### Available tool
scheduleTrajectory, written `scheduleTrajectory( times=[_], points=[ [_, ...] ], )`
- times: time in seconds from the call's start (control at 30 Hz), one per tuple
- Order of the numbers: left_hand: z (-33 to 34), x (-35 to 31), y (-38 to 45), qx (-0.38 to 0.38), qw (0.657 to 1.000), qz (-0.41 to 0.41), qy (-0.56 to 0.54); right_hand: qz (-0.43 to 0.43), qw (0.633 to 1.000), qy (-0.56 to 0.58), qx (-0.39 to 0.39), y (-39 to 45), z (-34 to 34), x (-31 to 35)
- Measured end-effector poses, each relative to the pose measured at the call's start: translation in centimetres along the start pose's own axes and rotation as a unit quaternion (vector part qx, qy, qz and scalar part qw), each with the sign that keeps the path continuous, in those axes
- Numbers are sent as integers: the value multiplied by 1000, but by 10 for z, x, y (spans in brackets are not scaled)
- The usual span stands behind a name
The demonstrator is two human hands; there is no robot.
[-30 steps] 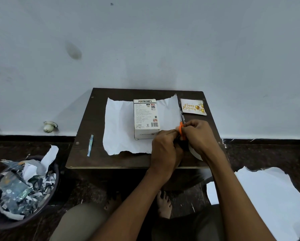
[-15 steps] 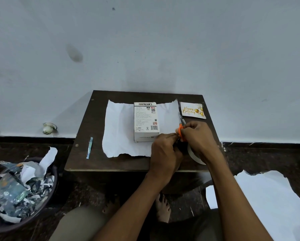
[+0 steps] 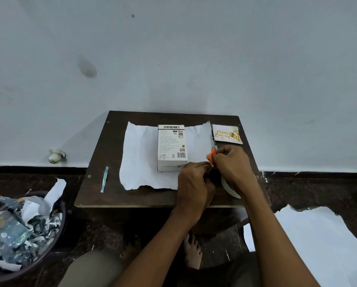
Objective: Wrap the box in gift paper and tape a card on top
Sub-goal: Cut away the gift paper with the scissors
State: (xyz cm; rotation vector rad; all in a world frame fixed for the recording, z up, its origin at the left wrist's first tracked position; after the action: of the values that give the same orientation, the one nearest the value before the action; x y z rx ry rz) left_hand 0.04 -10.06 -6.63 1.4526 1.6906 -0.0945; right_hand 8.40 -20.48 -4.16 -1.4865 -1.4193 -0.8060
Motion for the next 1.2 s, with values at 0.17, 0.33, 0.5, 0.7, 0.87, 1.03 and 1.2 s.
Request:
scheduleTrajectory(
  times=[0.17, 0.33, 0.5, 0.7, 0.87, 1.03, 1.2],
  points=[
    [3, 2, -1, 8, 1000, -7, 3, 1, 1000, -2, -5, 5, 3, 5],
    [1, 0, 0, -2, 1000, -10, -2, 0, 1000, -22, 0, 8, 7, 8],
    [3, 1, -2, 5, 1000, -11, 4, -3, 1000, -17, -12, 8, 5, 8],
    [4, 2, -1, 7, 1000, -16, 7, -3, 999, -32, -7, 14, 8, 12],
    [3, 0, -2, 6, 1000, -23, 18, -2, 998, -55, -1, 25, 11, 17],
    [4, 2, -2, 8, 1000, -18, 18, -1, 998, -66, -6, 30, 16, 17],
    [2, 0, -2, 7, 1000, -23, 19, -8, 998, -66, -17, 29, 12, 18]
  ],
)
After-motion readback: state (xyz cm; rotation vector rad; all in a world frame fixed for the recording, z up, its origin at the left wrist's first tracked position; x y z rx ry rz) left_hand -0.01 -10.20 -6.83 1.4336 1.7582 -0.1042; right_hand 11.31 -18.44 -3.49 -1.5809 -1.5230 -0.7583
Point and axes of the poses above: each hand's wrist, its own y-axis towards the middle knuckle, its own z-axis out of the palm, x = y × z, the point moved 4 cm from there along y, towards the middle knuckle, and after that the axes turned 11 degrees about y, right-handed, at the moved point
